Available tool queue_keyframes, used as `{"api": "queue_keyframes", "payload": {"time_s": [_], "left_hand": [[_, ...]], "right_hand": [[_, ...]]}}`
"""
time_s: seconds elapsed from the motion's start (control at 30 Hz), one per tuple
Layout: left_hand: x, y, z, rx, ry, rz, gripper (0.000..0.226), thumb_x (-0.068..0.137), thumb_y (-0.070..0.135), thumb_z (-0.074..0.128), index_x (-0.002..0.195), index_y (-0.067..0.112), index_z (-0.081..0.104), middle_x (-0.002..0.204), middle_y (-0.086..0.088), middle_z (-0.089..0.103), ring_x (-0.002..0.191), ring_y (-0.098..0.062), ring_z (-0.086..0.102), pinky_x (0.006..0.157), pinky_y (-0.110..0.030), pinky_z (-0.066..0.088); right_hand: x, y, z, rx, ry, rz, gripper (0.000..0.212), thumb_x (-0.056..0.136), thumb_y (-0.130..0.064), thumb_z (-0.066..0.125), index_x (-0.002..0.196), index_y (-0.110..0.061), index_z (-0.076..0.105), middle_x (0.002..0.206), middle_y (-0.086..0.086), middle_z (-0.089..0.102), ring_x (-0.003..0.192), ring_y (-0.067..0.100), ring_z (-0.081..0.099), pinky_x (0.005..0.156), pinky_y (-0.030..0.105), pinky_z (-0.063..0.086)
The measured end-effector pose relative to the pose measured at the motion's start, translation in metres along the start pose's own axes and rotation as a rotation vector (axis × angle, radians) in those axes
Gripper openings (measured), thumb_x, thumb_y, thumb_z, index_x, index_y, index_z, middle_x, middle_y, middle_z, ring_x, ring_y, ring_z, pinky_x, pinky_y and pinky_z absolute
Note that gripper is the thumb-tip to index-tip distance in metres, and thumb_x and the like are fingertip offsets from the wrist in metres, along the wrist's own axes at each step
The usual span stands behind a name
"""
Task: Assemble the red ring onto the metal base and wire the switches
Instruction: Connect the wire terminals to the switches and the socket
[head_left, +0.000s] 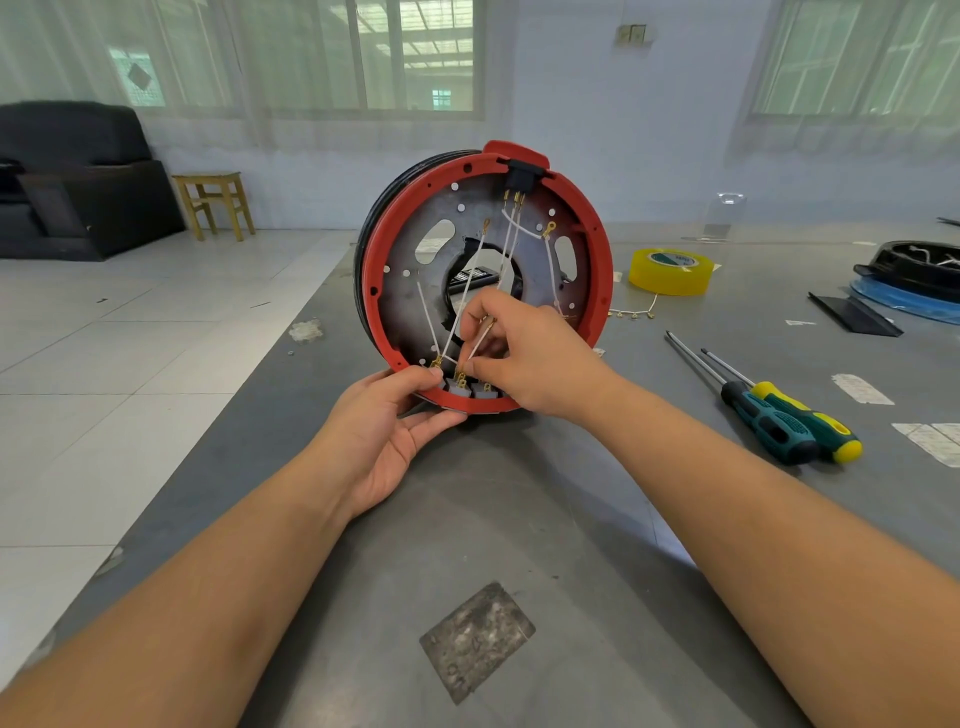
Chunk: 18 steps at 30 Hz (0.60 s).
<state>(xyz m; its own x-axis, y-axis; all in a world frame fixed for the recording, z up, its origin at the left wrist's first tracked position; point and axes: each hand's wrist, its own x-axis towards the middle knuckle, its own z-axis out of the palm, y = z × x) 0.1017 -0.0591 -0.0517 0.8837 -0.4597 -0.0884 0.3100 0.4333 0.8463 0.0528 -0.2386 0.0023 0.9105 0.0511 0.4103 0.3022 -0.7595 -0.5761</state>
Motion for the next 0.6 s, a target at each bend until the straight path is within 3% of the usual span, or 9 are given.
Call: {"api": "queue_keyframes", "payload": {"time_s": [0.2, 0.4, 0.6], "left_hand": [[0.0, 0.0, 0.001, 0.0, 0.001, -0.006, 0.004, 0.096, -0.001, 0.065, 0.098, 0.001, 0.067, 0.093, -0.019, 0.077, 0.106, -0.04, 0.076, 0.091, -0.049, 0.063], [0.0, 0.0, 0.003, -0.016, 0.0, -0.007, 0.006, 0.097, 0.001, 0.065, 0.101, 0.0, 0.068, 0.101, -0.023, 0.076, 0.11, -0.041, 0.074, 0.095, -0.05, 0.061], [-0.002, 0.001, 0.004, -0.07, 0.048, -0.004, 0.021, 0.096, 0.004, 0.068, 0.116, -0.003, 0.065, 0.119, -0.029, 0.071, 0.112, -0.04, 0.074, 0.096, -0.047, 0.06]], "right_hand": [[0.0, 0.001, 0.003, -0.049, -0.001, -0.045, 0.024, 0.088, -0.012, 0.074, 0.097, -0.026, 0.057, 0.083, -0.006, 0.074, 0.076, 0.013, 0.069, 0.074, 0.04, 0.058], [0.0, 0.003, 0.003, -0.029, 0.006, -0.048, 0.031, 0.09, -0.011, 0.073, 0.113, -0.027, 0.06, 0.084, -0.006, 0.072, 0.075, 0.003, 0.065, 0.066, 0.017, 0.052], [-0.016, 0.014, 0.002, -0.201, 0.14, -0.223, 0.043, 0.093, -0.013, 0.065, 0.133, -0.023, 0.053, 0.095, -0.013, 0.07, 0.082, 0.0, 0.06, 0.077, 0.018, 0.05]]}}
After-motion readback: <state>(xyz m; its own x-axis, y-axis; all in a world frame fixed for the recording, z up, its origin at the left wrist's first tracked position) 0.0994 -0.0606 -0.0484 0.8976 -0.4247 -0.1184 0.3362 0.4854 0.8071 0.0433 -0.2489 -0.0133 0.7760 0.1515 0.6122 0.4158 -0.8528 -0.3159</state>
